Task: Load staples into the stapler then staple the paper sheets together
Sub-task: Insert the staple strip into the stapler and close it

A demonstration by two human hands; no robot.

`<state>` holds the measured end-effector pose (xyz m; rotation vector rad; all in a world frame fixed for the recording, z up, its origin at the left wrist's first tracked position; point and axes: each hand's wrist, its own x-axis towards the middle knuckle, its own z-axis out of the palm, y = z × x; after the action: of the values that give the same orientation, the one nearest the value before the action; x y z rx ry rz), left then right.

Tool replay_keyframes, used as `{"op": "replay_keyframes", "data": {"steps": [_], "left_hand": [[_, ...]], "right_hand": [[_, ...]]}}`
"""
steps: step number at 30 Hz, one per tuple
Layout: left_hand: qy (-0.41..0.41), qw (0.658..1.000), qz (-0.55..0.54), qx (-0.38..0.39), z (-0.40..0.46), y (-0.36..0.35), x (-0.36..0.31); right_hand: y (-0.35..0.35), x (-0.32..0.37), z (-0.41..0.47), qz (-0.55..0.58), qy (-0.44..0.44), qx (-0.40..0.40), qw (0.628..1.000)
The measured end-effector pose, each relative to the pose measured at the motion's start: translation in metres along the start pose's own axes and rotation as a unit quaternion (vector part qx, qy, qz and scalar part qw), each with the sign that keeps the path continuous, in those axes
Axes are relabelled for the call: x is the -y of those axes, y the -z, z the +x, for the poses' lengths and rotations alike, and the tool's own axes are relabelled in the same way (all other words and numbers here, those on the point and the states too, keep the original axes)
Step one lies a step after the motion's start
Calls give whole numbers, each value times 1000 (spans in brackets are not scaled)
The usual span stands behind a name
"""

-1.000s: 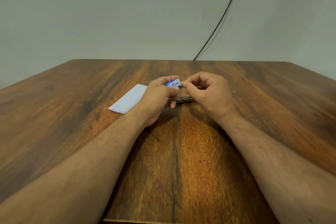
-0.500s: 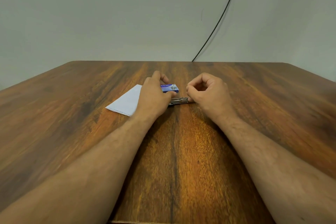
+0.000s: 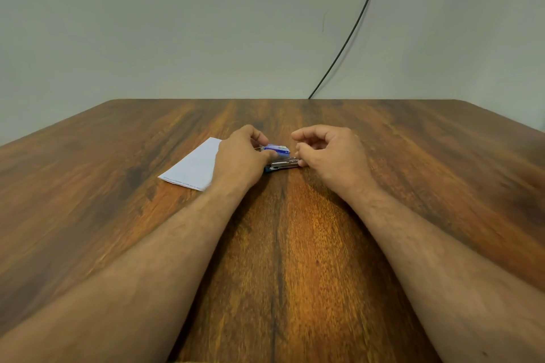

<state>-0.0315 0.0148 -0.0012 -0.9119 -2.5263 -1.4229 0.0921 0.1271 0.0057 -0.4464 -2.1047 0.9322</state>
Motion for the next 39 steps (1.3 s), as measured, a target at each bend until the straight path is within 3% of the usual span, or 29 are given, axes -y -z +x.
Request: {"op": "replay_keyframes", "data": {"steps": [15, 19, 22, 27, 39], "left_hand": [[-42, 995, 77, 50, 0, -3, -2], [-50, 991, 80, 93, 0, -5, -1], [-73, 989, 57, 119, 0, -6, -1], [-129, 988, -83, 22, -7, -1, -6], [-84, 958, -263, 80, -12, -2, -9]], "right_hand": [[-1, 0, -1, 34, -25, 12, 999], [-1, -1, 1, 47, -39, 14, 998], [-1, -3, 2, 46, -47, 17, 998], [0, -3, 2, 66, -40, 14, 997], [-1, -7, 6, 164, -42, 8, 986]]}}
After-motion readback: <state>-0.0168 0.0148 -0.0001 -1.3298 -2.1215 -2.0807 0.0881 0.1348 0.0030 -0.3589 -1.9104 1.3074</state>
